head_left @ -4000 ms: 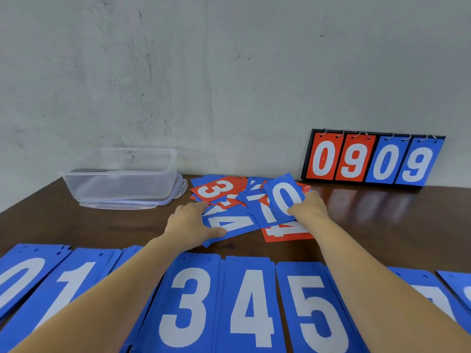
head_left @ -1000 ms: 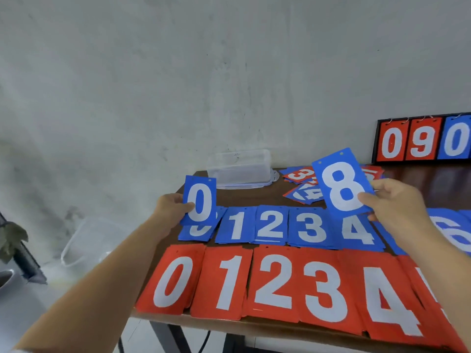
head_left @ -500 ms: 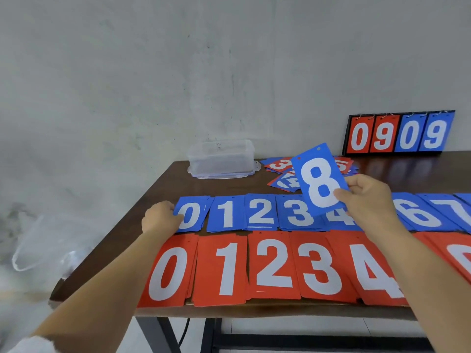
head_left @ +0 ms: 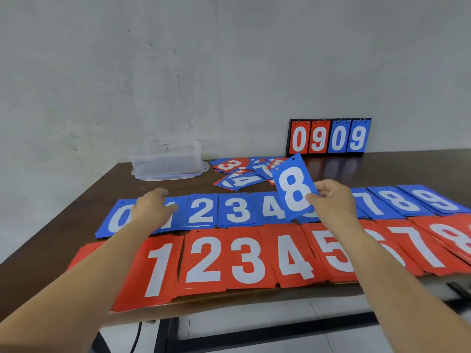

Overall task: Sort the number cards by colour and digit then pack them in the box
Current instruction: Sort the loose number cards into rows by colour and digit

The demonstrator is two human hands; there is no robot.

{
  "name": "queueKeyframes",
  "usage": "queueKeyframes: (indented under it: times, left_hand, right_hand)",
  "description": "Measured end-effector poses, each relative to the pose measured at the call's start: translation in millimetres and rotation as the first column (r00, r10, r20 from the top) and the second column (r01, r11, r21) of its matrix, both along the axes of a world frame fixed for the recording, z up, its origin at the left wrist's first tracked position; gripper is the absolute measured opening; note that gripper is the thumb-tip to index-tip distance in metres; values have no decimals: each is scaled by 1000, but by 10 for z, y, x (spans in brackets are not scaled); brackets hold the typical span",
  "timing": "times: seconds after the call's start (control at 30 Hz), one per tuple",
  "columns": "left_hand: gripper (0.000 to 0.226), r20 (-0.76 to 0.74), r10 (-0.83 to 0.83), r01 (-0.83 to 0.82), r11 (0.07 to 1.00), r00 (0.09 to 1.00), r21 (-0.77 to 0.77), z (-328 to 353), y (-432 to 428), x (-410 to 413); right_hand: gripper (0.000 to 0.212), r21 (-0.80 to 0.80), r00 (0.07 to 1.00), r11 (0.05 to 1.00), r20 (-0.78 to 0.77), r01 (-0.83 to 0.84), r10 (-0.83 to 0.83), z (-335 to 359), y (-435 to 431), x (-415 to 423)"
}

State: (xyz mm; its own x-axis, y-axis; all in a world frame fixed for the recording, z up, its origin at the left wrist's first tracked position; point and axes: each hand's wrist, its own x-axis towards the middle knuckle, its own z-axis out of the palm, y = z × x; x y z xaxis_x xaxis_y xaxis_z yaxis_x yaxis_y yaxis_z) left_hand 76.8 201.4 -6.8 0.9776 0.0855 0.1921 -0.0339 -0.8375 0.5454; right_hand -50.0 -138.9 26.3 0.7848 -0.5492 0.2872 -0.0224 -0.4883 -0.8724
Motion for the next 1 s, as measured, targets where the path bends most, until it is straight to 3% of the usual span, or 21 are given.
queueKeyframes:
  times: [0.43,0.57,0.73,0.8,0.87,0.93,1.0]
  left_hand:
    - [50,13,-70,70,998,997,4,76,-1599,89]
    - [52,8,-58,58,998,998,-2,101,-1991,113]
    - [53,11,-47,48,998,999,-46,56,-2379,66]
    - [54,6,-54,54,998,999,-24,48,-2497,23]
    - [55,0,-54,54,998,999,9,67,-2608,-26]
    - [56,-2,-50,50,998,999,33,106,-2715,-70]
    - [57,-2,-51,51,997,999,55,141,-2804,-97]
  right_hand:
    - [10,40,981,987,-123,156,-150,-16,-2173,-153]
    - [23,83,953,968,-216,235,-212,-55,-2911,-83]
    - [40,86,941,981,-306,174,-141,-180,-3308,141]
    - [32,15,936,990,-327,142,-129,-208,-3302,178]
    - [3,-160,916,977,-352,142,-191,-246,-3273,189]
    - [33,-340,893,934,-378,113,-246,-349,-3274,225]
    - [28,-476,882,875,-371,87,-290,-391,-3241,189]
